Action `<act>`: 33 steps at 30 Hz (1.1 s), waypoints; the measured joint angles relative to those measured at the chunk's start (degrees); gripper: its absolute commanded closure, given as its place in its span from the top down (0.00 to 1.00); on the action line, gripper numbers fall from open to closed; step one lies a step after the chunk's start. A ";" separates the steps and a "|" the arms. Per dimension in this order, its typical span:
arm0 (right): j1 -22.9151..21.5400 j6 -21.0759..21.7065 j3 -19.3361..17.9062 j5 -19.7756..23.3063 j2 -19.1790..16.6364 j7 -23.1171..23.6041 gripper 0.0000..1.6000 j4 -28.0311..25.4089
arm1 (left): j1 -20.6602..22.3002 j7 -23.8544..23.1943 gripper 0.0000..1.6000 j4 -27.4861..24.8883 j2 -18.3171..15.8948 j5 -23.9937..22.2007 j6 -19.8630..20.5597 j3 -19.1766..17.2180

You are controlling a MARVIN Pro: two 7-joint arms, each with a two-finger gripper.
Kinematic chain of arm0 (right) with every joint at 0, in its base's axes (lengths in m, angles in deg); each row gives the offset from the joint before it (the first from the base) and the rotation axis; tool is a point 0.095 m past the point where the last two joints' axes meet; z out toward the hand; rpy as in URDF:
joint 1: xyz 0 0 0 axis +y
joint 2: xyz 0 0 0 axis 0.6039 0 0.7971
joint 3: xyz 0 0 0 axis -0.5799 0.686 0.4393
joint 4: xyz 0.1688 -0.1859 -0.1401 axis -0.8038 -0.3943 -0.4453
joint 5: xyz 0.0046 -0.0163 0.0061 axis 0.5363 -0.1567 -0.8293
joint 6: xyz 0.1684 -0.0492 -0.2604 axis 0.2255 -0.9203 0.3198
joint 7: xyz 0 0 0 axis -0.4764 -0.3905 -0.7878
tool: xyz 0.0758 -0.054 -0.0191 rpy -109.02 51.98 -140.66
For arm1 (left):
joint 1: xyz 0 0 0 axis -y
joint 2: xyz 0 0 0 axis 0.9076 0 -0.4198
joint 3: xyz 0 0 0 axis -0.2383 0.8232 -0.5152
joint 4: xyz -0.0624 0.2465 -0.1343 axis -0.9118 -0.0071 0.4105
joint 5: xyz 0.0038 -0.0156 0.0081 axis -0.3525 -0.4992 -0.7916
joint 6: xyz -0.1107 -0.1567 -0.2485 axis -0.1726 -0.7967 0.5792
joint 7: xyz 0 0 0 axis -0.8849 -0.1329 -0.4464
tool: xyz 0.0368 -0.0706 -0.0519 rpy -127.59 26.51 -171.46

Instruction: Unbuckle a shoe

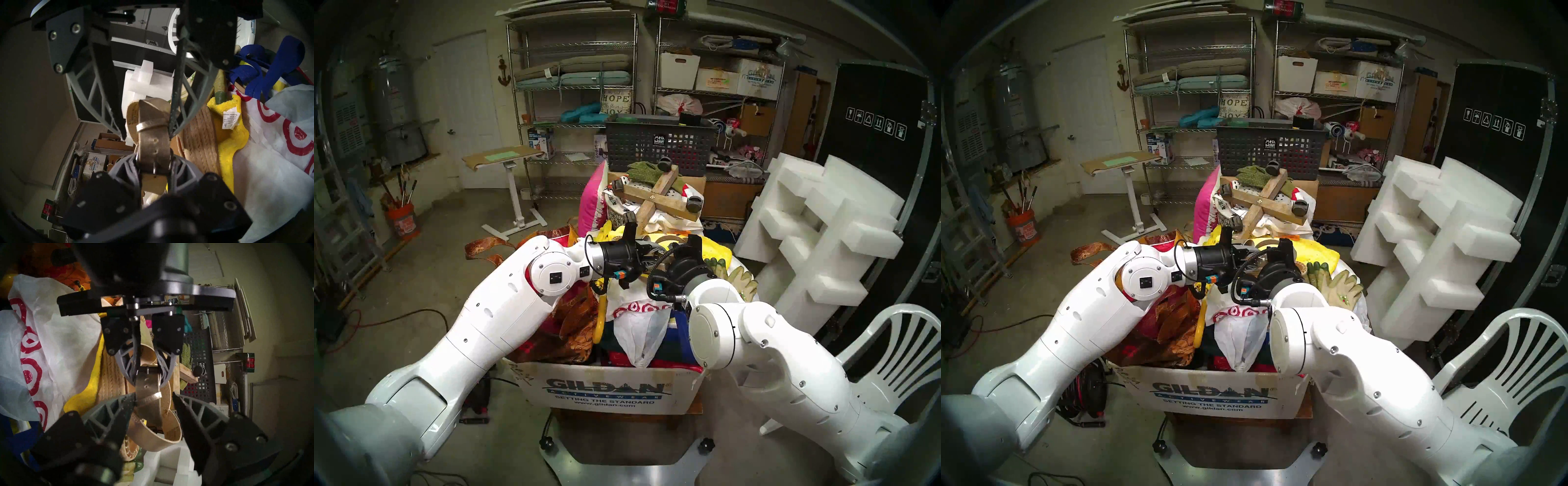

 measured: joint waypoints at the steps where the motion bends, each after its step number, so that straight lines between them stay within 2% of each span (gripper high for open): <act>1: -0.01 0.03 0.04 -0.09 0.01 0.00 0.58 0.03 | 0.00 -0.01 0.00 -0.02 -0.01 -0.02 -0.01 -0.01; 3: -0.04 0.12 0.17 -0.36 0.03 0.01 0.58 0.07 | 0.00 -0.03 0.00 -0.08 -0.06 -0.09 -0.06 -0.04; 5: -0.05 0.17 0.26 -0.53 0.04 0.01 0.66 0.07 | 0.00 -0.04 0.00 -0.09 -0.08 -0.15 -0.09 -0.04; 8: -0.04 0.22 0.37 -0.74 0.05 -0.01 0.85 0.07 | 0.00 -0.09 0.00 -0.09 -0.09 -0.23 -0.12 -0.04; 11: -0.03 0.27 0.45 -0.99 0.05 -0.03 0.89 -0.04 | 0.00 -0.17 0.00 -0.09 -0.10 -0.26 -0.13 -0.04; 15: -0.03 0.28 0.71 -1.39 0.05 -0.05 0.84 -0.24 | 0.00 -0.27 0.00 0.00 -0.07 -0.31 -0.13 -0.03; 18: -0.03 0.28 0.86 -1.65 0.05 -0.05 0.64 -0.33 | 0.00 -0.29 0.00 0.07 -0.01 -0.32 -0.13 -0.01; 21: -0.03 0.26 0.98 -1.85 0.05 -0.05 0.63 -0.43 | 0.00 -0.32 0.00 0.13 0.03 -0.33 -0.15 0.00; 23: -0.03 0.24 1.08 -1.95 0.04 0.00 0.59 -0.43 | 0.04 -0.32 0.00 0.17 0.07 -0.36 -0.15 0.00; 27: 0.05 0.21 1.23 -2.12 -0.01 0.08 0.62 -0.45 | 0.14 -0.33 0.00 0.23 0.16 -0.38 -0.15 -0.02; 33: 0.11 -0.10 1.22 -2.20 -0.13 0.08 0.59 -0.54 | 0.27 -0.45 0.00 0.32 0.26 -0.38 -0.13 -0.02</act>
